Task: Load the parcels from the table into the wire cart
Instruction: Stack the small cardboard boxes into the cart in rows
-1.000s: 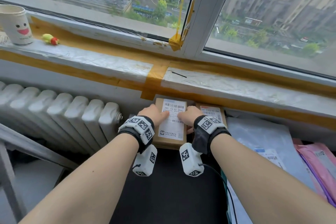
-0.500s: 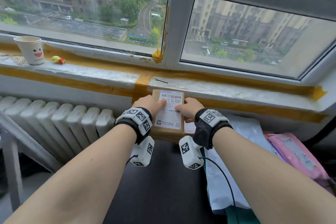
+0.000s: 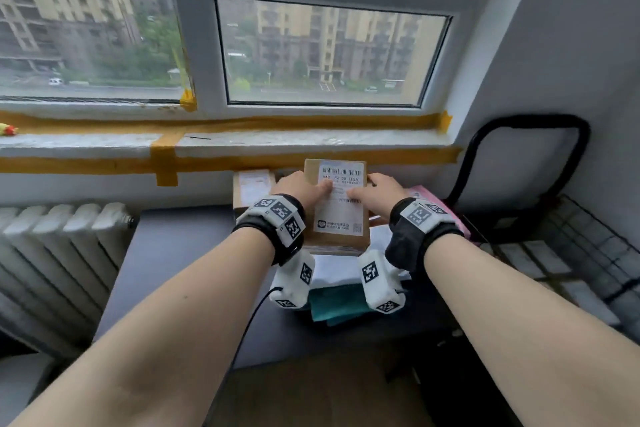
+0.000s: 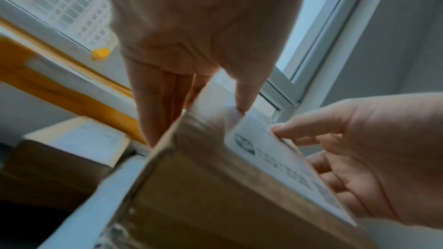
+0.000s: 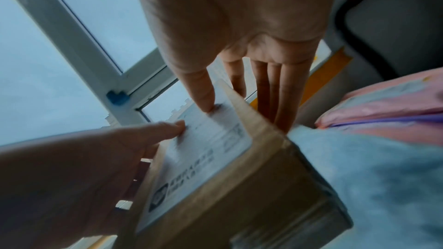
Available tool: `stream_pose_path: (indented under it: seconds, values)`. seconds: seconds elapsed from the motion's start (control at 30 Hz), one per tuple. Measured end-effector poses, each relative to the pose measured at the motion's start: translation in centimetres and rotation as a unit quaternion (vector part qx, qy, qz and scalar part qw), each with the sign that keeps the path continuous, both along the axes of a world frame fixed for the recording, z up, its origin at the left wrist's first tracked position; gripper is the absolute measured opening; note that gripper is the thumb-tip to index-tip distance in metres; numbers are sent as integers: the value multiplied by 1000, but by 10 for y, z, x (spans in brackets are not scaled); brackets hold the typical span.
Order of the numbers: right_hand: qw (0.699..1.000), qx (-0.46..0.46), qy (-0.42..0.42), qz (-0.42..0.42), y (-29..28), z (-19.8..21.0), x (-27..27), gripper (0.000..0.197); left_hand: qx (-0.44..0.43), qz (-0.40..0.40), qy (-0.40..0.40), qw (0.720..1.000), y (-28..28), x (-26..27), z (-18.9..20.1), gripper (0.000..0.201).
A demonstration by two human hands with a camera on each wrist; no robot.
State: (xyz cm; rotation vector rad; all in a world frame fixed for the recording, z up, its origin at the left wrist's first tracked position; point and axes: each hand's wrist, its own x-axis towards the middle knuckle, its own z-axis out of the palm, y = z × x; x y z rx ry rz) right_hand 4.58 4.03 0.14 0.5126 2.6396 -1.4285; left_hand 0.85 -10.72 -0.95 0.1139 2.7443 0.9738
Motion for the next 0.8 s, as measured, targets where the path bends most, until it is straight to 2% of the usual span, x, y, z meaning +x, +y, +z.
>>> stream_pose_path:
  seconds: [0.23, 0.33, 0.43, 0.57, 0.7, 0.8]
  values:
    - [996, -28, 17, -84, 105, -7, 102, 29, 28, -72, 4, 997, 114, 79, -5, 48]
    - [993, -2, 13, -114, 147, -10, 137, 33, 18, -106, 4, 994, 159, 104, -8, 48]
    - [988, 8, 8, -156, 191, -13, 163, 19, 21, -132, -7, 991, 205, 122, -10, 49]
    - [981, 3, 2, -195, 247, -21, 190, 17, 19, -172, -5, 985, 268, 140, -16, 46]
    - [971, -6, -8, -238, 298, -29, 208, 28, 33, -208, -27, 977, 331, 148, -28, 40]
    - [967, 15, -19, -253, 345, -40, 207, 45, 41, -223, -42, 973, 378, 146, -36, 41]
